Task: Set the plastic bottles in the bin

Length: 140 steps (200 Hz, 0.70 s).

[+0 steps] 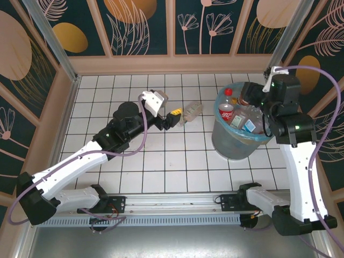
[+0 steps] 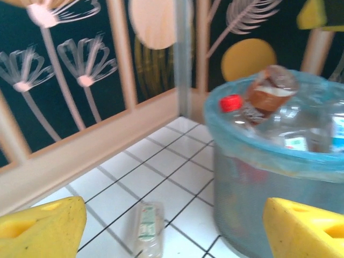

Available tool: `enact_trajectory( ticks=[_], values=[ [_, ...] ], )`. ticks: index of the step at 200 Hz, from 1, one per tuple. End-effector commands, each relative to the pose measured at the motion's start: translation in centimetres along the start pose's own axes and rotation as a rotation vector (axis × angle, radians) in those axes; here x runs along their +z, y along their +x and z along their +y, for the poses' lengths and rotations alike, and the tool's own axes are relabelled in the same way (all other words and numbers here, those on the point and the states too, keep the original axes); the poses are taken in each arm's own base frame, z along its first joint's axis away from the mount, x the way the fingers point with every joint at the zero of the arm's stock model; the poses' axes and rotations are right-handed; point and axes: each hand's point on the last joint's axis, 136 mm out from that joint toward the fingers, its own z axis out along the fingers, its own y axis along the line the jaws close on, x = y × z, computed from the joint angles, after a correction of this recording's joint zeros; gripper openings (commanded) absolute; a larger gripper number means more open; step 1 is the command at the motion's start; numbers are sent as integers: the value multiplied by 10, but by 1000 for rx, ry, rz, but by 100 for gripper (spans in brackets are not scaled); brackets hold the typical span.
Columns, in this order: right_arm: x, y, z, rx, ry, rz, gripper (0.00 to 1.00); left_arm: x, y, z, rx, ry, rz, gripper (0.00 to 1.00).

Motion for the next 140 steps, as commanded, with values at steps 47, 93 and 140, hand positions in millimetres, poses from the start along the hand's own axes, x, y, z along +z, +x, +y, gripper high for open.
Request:
enact_trajectory(
  ticks=[47,93,140],
  values=[
    [50,34,157,-60,-268,64,65,-6,29,99,-268,-450,135,89],
    [127,111,200,4,-127,164,80,-19,66,138,-357,-496,189,91],
    [196,207,187,25,77,288,99,-29,75,141,-308,-510,213,92]
  ],
)
